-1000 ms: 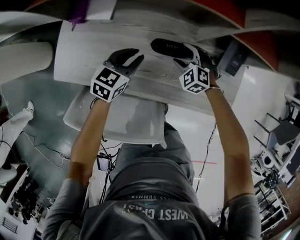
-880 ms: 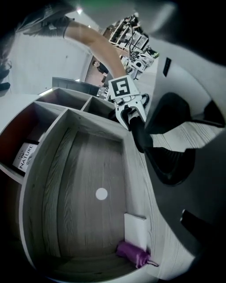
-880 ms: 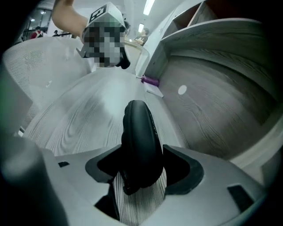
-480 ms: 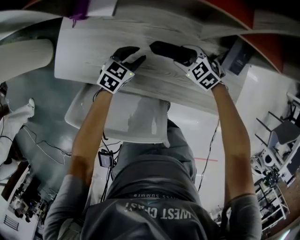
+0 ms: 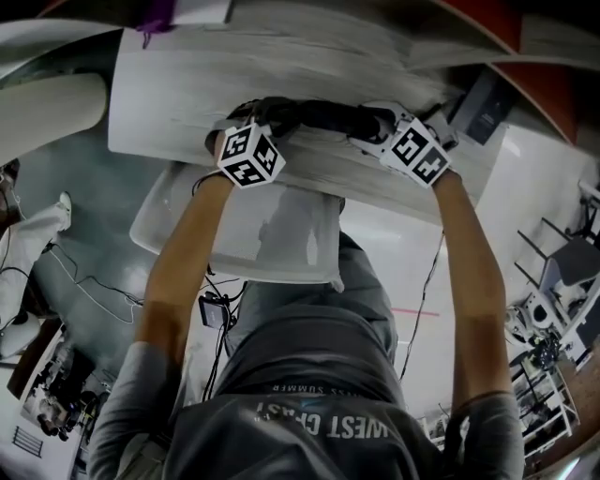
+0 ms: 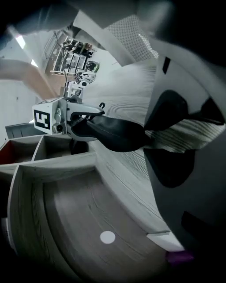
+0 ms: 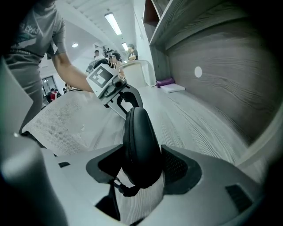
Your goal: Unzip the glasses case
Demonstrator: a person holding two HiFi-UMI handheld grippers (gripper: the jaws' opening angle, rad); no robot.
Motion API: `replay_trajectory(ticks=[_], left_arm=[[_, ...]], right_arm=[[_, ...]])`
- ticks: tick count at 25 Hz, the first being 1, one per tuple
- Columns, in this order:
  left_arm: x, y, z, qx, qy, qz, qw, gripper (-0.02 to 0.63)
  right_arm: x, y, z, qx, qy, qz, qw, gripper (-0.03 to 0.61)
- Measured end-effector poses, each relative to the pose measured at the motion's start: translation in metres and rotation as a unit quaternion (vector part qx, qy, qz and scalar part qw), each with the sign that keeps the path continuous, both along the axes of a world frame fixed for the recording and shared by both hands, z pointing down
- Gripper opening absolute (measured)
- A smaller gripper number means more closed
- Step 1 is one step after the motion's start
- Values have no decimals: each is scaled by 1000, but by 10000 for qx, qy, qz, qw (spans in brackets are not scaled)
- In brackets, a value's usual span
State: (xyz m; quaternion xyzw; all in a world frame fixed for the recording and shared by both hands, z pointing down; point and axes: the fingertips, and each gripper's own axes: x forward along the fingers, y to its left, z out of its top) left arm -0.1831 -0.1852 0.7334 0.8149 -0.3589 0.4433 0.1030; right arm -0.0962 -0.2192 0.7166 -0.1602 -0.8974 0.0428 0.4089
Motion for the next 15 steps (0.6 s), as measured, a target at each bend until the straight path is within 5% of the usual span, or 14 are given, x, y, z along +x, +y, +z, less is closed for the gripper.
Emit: replay_trajectory(ticks=[4, 15], left_arm=[[5, 6, 1, 91, -113, 278, 9995, 41], [2, 15, -32, -385, 910, -90, 9951, 2]], right_arm=[[4, 6, 0, 92, 45, -143, 9998, 272], [15, 15, 1, 106, 417, 7, 9991, 253]])
